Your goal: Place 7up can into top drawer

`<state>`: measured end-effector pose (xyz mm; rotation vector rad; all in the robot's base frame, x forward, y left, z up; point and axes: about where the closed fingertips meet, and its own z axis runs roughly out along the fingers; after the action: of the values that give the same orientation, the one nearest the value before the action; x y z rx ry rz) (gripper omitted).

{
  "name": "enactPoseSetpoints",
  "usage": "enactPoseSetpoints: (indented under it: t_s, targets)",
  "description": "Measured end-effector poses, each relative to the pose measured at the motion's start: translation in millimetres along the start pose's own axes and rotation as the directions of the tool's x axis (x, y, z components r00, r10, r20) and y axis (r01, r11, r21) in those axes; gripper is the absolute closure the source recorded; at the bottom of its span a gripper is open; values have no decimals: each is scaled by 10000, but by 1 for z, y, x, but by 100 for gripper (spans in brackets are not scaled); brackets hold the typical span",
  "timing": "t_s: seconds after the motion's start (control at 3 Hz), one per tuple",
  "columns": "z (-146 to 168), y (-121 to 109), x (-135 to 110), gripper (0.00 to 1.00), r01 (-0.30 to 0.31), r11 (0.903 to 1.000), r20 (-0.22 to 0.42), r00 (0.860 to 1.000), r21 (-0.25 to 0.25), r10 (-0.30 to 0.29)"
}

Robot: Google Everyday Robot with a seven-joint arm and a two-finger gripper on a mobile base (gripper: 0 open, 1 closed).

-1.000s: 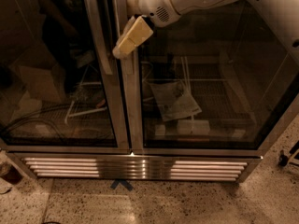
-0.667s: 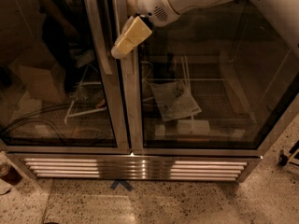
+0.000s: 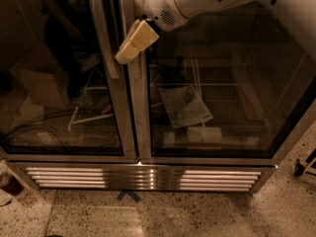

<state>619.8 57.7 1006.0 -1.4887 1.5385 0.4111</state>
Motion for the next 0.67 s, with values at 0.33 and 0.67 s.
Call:
enactPoseSetpoints:
  t_s: [0.33, 0.67]
  targets:
    - [-1, 2, 0, 0, 105, 9984, -268, 9996, 557, -90]
    - [0, 3, 0, 0, 165, 9958, -458, 9989, 902, -124]
